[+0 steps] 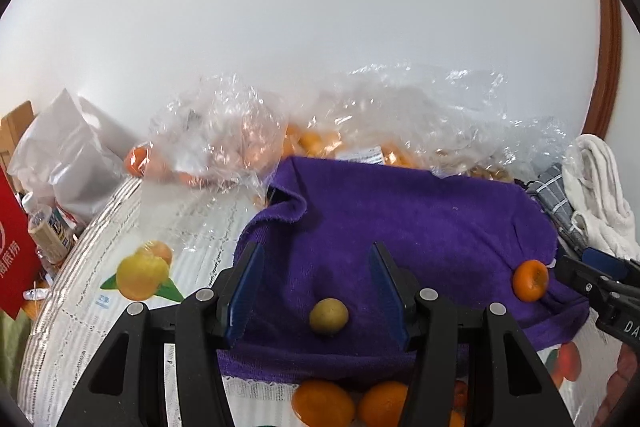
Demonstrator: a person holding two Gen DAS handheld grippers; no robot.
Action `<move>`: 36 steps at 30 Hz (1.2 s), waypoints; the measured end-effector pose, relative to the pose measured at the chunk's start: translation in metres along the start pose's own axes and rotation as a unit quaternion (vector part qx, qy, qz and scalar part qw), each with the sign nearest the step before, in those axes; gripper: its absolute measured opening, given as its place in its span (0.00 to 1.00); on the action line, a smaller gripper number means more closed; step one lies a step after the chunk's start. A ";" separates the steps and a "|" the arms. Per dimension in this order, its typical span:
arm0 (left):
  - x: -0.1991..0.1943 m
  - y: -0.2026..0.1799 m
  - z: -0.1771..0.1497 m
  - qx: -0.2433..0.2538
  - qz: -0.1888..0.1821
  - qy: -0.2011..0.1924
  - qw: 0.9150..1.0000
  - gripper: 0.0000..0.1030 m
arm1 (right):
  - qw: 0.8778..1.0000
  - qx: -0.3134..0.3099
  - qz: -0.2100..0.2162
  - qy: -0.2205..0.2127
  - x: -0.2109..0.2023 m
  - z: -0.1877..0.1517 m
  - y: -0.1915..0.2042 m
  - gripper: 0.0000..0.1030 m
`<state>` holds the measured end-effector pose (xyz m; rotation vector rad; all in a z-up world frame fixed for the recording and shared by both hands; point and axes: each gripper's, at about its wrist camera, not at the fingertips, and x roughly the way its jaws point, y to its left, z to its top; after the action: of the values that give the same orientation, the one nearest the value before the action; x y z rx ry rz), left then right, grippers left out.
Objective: Organize fruits
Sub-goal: 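Open the left gripper to drop the yellow fruit while the right releases the orange onto the towel, then grasp another orange with the right gripper while the left grasps an orange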
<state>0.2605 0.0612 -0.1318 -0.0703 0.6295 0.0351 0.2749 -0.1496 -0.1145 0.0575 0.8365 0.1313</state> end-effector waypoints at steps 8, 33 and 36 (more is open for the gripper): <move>-0.031 0.005 -0.004 0.024 -0.008 -0.006 1.000 0.51 | 0.999 -0.030 0.022 0.001 -0.032 -0.006 0.017 0.66; -0.039 0.052 -0.043 -0.046 -0.046 0.085 0.994 0.51 | 0.992 -0.042 0.089 0.083 -0.007 -0.074 0.026 0.50; -0.037 0.053 -0.045 -0.048 -0.045 0.091 0.994 0.51 | 0.989 -0.029 0.111 0.096 -0.005 -0.073 0.020 0.45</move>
<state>0.2014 0.1098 -0.1494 -0.1976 0.8054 -0.0290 0.2161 -0.1304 -0.1576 0.0851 1.0177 0.3755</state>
